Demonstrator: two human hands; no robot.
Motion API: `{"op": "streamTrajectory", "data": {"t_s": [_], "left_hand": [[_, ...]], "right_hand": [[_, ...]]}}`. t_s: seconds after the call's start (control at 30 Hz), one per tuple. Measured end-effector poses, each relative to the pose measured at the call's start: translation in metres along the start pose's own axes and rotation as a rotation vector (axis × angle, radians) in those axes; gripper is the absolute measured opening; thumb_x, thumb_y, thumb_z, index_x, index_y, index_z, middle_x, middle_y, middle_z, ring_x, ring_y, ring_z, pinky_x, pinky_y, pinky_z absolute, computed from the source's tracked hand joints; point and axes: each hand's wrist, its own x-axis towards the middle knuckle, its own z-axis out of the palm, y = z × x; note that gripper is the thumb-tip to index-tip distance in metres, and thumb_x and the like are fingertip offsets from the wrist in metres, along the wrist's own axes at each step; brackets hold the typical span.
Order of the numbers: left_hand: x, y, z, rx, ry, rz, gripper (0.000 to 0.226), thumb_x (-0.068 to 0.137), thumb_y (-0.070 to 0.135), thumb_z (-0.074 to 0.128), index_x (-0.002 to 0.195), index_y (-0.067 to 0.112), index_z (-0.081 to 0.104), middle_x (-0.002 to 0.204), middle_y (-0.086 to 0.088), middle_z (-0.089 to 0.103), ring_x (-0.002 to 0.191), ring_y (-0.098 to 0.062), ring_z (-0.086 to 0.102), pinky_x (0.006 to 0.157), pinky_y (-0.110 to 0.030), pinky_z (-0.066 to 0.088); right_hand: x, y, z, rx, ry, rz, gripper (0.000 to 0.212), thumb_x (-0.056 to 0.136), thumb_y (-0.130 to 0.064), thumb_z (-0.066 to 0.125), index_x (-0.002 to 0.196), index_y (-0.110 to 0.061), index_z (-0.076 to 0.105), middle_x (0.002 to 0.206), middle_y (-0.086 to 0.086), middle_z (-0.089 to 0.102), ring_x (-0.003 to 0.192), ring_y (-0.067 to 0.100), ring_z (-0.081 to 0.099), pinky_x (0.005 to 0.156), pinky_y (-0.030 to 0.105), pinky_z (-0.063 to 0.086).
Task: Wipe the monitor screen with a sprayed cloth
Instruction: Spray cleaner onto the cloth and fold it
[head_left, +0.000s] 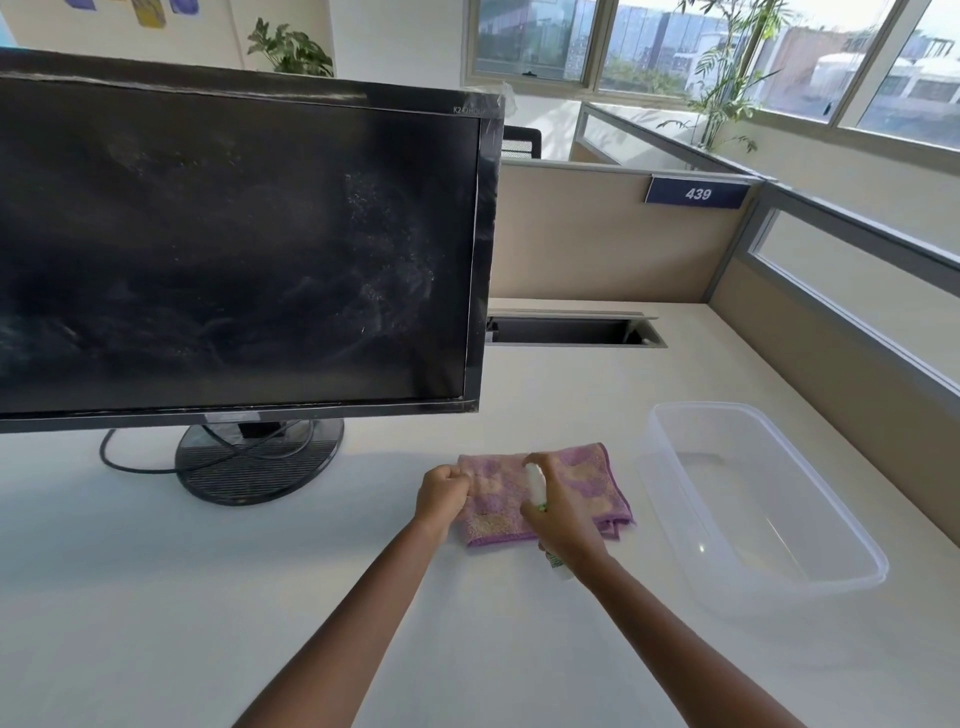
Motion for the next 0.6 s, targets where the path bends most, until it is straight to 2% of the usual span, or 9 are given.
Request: {"op": "streamTrajectory", "data": {"t_s": [0.13, 0.23, 0.33, 0.47, 0.6], "left_hand": [[0.003, -0.003, 0.002, 0.033, 0.037, 0.000, 0.011, 0.088, 0.006, 0.045, 0.085, 0.008, 0.055, 0.079, -0.008, 0.054, 0.072, -0.023, 0.047, 0.066, -0.028, 0.036], [0.003, -0.004, 0.003, 0.080, 0.061, 0.017, 0.019, 0.088, 0.009, 0.045, 0.100, 0.003, 0.059, 0.100, -0.018, 0.062, 0.090, -0.029, 0.055, 0.074, -0.031, 0.040], [0.001, -0.003, 0.005, 0.147, 0.092, 0.030, 0.025, 0.088, 0.009, 0.045, 0.108, 0.002, 0.058, 0.115, -0.015, 0.061, 0.107, -0.031, 0.055, 0.085, -0.034, 0.044], [0.000, -0.002, 0.008, 0.172, 0.092, 0.027, 0.025, 0.088, 0.010, 0.045, 0.109, 0.004, 0.057, 0.119, -0.014, 0.060, 0.109, -0.029, 0.054, 0.088, -0.033, 0.043], [-0.001, -0.002, 0.009, 0.208, 0.115, 0.022, 0.025, 0.087, 0.009, 0.045, 0.109, 0.005, 0.057, 0.121, -0.014, 0.058, 0.111, -0.030, 0.053, 0.092, -0.037, 0.044]], "right_hand": [[0.004, 0.003, -0.012, 0.007, 0.067, 0.033, 0.051, 0.084, -0.003, 0.049, 0.126, -0.028, 0.034, 0.081, 0.012, 0.056, 0.051, 0.018, 0.049, 0.046, 0.028, 0.043], [0.006, 0.010, -0.028, -0.089, 0.143, 0.043, 0.055, 0.082, -0.004, 0.051, 0.129, -0.027, 0.035, 0.080, 0.009, 0.057, 0.053, 0.019, 0.048, 0.047, 0.026, 0.036], [0.008, 0.019, -0.042, -0.193, 0.181, 0.051, 0.054, 0.081, -0.005, 0.049, 0.129, -0.026, 0.036, 0.076, 0.008, 0.055, 0.060, 0.025, 0.050, 0.055, 0.029, 0.035], [0.007, 0.030, -0.052, -0.302, 0.195, 0.075, 0.046, 0.084, -0.005, 0.045, 0.125, -0.024, 0.035, 0.070, 0.010, 0.055, 0.061, 0.029, 0.053, 0.054, 0.030, 0.041], [0.004, 0.037, -0.056, -0.310, 0.255, 0.105, 0.044, 0.086, -0.005, 0.045, 0.126, -0.022, 0.035, 0.065, 0.008, 0.052, 0.059, 0.029, 0.051, 0.054, 0.031, 0.039]]}}
